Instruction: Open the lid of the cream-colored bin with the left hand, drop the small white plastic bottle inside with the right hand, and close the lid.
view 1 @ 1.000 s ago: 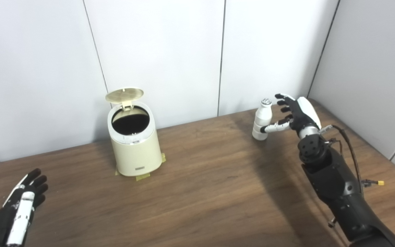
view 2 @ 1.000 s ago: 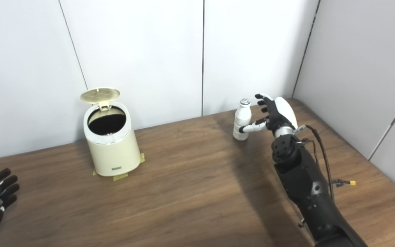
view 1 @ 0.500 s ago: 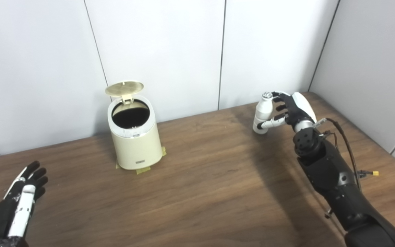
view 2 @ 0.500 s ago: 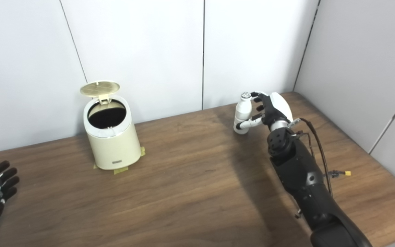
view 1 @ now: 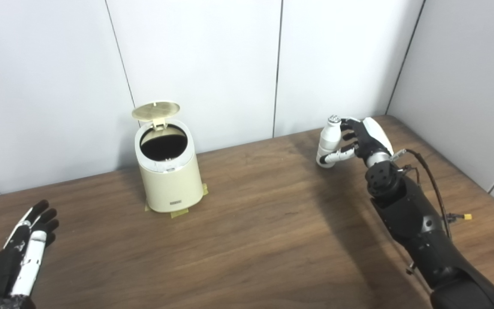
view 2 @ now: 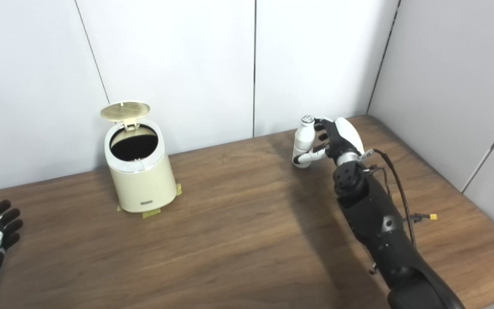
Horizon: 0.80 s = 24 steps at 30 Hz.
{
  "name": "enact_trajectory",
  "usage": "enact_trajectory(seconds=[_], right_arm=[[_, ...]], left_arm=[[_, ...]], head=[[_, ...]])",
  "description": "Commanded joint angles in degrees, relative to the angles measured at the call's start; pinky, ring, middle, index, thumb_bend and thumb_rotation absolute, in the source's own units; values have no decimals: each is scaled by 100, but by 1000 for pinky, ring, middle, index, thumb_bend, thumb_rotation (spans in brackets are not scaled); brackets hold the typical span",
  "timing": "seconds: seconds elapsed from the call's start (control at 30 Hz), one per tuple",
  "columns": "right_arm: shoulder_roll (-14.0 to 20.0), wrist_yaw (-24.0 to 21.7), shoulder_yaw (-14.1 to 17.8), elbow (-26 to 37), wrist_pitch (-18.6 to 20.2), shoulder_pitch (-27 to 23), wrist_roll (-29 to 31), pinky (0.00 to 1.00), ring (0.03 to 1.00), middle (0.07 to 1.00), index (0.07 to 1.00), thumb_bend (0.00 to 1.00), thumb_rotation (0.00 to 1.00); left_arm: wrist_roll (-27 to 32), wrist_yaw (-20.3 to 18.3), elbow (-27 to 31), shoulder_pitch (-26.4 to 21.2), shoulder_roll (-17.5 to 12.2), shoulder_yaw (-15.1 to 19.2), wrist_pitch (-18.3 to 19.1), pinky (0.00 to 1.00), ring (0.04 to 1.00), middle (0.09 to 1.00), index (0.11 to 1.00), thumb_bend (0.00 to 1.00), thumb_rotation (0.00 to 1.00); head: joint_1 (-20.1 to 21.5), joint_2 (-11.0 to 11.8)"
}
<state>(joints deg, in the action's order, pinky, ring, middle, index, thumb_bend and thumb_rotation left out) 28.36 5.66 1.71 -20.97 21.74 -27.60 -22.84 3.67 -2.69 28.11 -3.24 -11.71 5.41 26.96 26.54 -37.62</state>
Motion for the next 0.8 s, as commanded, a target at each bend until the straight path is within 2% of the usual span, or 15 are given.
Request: enact_trajectory(seconds=[0.0, 0.1, 0.23, 0.37, 0.43, 0.53, 0.57, 0.63, 0.77], right_arm=[[102, 150, 67, 70, -260, -343, 16, 634, 735, 787, 782, 814, 54], [101, 171, 33, 43, -293, -342, -7, 651, 743, 788, 781, 812, 78], [98, 180, 29, -1, -351, -349, 14, 654, 738, 779, 762, 799, 102], [90, 226, 47, -119, -488, -376, 55, 655, 723, 756, 739, 785, 102], [63, 319, 74, -177, -596, -386, 79, 606, 678, 719, 704, 787, 81], [-9, 534, 147, -246, -748, -403, 105, 528, 595, 642, 637, 776, 20], [-38, 617, 180, -265, -818, -403, 123, 507, 569, 617, 567, 650, 71], [-67, 728, 211, -307, -950, -401, 139, 450, 504, 505, 521, 553, 14], [-81, 831, 232, -408, -1112, -413, 184, 424, 435, 476, 513, 521, 0]], left_arm=[[-5, 36, 167, -226, -114, -9, -4, 936, 906, 911, 946, 51, 643], [45, 45, 176, -225, -117, -8, -4, 942, 914, 918, 952, 40, 631], [48, 48, 186, -233, -133, -29, -4, 933, 917, 919, 953, 30, 496], [-58, 52, 208, -224, -158, -78, -4, 916, 906, 908, 941, 33, 425], [-67, 57, 207, -227, -165, -93, -4, 938, 909, 907, 940, 36, 408], [-82, 70, 210, -235, -163, -110, -4, 921, 903, 904, 937, 36, 350], [-97, 72, 211, -233, -167, -118, -4, 924, 903, 903, 937, 36, 341], [-107, 78, 210, -232, -169, -129, -3, 952, 912, 905, 937, 38, 328], [-75, 81, 200, -222, -162, -130, -4, 946, 913, 908, 938, 47, 311]], head=[[7, -5], [7, -5], [-11, -29], [-18, -32], [-23, -32], [-23, -32], [-23, -32], [-23, -32], [-40, -34]])
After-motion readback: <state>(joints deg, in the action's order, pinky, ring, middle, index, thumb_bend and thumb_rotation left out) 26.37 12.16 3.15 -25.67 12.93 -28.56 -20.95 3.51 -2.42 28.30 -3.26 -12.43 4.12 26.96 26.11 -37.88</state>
